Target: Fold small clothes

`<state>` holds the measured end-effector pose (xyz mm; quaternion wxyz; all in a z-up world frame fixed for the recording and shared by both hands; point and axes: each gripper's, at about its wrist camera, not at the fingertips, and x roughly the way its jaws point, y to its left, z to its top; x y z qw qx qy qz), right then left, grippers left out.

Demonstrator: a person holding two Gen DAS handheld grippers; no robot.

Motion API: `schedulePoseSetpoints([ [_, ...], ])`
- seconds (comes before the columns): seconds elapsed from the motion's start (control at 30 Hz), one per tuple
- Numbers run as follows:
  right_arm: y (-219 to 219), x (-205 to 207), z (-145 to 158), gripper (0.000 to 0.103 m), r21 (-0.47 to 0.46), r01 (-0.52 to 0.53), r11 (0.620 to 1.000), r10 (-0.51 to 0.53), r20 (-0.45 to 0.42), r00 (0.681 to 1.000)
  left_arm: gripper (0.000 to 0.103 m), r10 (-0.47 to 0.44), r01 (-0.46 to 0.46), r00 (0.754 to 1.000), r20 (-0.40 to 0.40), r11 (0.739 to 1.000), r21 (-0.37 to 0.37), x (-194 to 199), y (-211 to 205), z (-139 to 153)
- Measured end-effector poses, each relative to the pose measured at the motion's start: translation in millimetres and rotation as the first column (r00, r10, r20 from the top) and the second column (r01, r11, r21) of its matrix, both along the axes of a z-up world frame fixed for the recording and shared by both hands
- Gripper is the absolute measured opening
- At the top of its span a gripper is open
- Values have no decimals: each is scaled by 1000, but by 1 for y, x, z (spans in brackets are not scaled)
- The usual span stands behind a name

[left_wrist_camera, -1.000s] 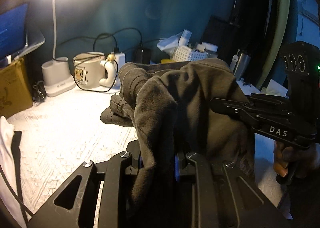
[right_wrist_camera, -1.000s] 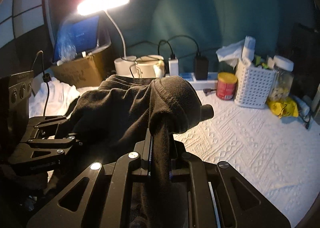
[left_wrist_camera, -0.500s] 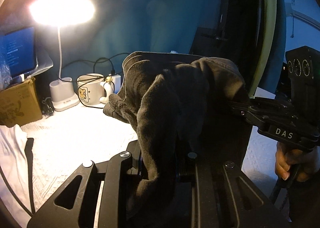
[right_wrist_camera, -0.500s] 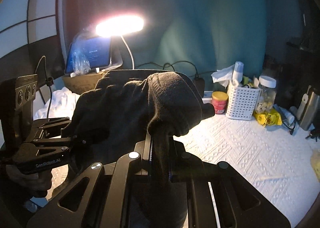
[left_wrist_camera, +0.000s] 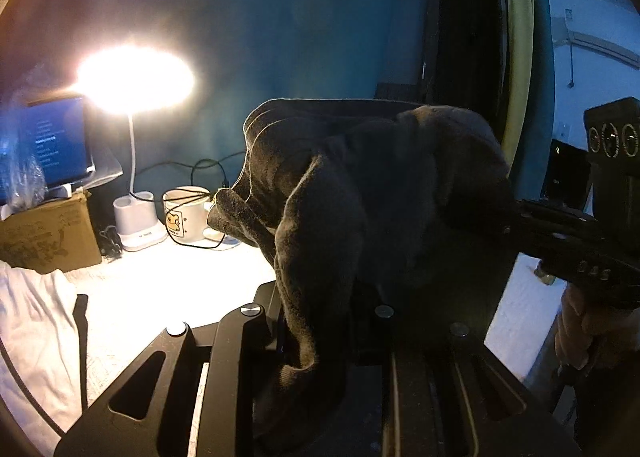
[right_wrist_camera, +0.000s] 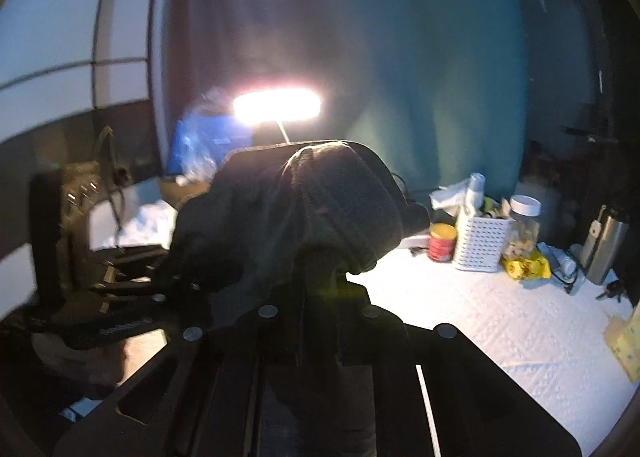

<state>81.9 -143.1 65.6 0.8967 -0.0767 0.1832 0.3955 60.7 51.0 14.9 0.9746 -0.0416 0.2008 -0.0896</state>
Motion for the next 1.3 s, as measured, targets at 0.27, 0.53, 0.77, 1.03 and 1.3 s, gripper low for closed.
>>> schedulePoseSetpoints([
  [0.27, 2, -36, 32, 12, 19, -41, 999, 39, 100, 994, 19, 2, -3, 997, 75, 1000, 13, -30, -3, 26],
  [0.53, 15, -68, 61, 11, 29, -100, 995, 92, 195, 976, 19, 31, -35, 987, 160, 999, 19, -58, 8, 50],
  [0.77, 36, -92, 78, 11, 38, -159, 987, 145, 244, 959, 19, 73, -83, 973, 219, 996, 36, -85, 28, 66],
  [1.03, 80, -116, 85, 11, 29, -268, 963, 252, 259, 932, 19, 146, -166, 960, 240, 984, 65, -112, 67, 72],
  [1.3, 123, -128, 76, 11, 41, -370, 928, 352, 226, 908, 19, 240, -272, 945, 223, 953, 129, -146, 102, 69],
])
